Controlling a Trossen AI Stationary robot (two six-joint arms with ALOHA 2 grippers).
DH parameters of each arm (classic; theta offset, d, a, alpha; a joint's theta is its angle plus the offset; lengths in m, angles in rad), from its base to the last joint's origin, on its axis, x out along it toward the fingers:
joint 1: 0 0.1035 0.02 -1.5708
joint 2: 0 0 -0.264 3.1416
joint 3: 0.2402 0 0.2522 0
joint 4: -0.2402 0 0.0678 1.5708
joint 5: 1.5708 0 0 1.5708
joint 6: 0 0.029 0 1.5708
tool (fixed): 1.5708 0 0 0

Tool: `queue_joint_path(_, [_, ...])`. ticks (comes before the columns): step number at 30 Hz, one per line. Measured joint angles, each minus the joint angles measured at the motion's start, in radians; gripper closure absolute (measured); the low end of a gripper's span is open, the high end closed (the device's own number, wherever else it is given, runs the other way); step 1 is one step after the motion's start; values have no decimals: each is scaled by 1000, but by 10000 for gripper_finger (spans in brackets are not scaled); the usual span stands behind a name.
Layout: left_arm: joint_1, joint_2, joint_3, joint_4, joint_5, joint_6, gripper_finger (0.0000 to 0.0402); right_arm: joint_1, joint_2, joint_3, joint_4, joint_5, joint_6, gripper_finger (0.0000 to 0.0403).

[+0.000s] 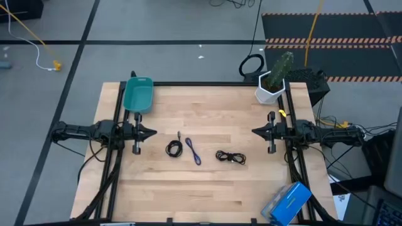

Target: Pick and place USB-C Cables

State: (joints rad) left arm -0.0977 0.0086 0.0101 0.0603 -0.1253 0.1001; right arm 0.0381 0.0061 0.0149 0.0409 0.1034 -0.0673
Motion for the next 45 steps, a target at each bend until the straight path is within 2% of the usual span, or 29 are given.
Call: queue_joint_path(45, [0,0,0,0,0,0,380,0,0,0,0,0,0,403])
